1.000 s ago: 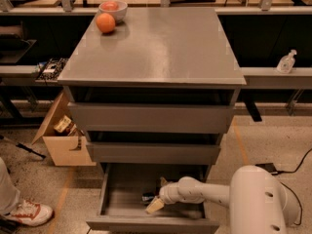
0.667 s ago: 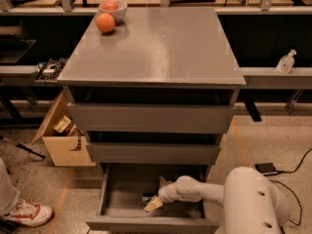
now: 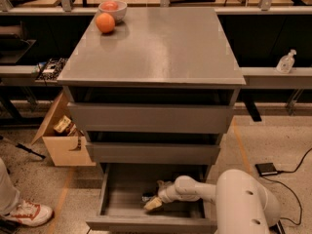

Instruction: Pick redbull can from bottom drawer and place on counter

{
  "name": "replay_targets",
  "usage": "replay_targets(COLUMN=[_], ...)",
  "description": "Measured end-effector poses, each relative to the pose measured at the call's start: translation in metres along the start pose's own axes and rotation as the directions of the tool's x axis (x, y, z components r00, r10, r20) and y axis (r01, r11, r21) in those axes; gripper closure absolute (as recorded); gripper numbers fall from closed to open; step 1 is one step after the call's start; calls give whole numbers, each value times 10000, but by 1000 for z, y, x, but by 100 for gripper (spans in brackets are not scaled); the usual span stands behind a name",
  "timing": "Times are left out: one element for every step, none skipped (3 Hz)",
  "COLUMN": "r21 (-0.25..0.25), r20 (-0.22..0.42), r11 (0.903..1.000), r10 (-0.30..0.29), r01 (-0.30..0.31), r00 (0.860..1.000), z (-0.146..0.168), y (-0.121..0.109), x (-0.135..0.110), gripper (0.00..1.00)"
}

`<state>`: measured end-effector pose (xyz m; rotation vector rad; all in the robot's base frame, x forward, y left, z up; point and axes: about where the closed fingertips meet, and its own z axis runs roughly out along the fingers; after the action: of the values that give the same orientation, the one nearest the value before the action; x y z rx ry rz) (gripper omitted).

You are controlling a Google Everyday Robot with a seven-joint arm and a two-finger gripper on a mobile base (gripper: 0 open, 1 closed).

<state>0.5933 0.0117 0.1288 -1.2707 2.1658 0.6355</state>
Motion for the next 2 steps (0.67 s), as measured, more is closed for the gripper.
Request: replay_targets(r21=[-168, -261], r20=[13, 264], r11=[9995, 9987], r10=[279, 453], r01=[-279, -446], r00=[9996, 9986], z=[8, 8], y=[-2, -4], x=[11, 16], gripper=[39, 63])
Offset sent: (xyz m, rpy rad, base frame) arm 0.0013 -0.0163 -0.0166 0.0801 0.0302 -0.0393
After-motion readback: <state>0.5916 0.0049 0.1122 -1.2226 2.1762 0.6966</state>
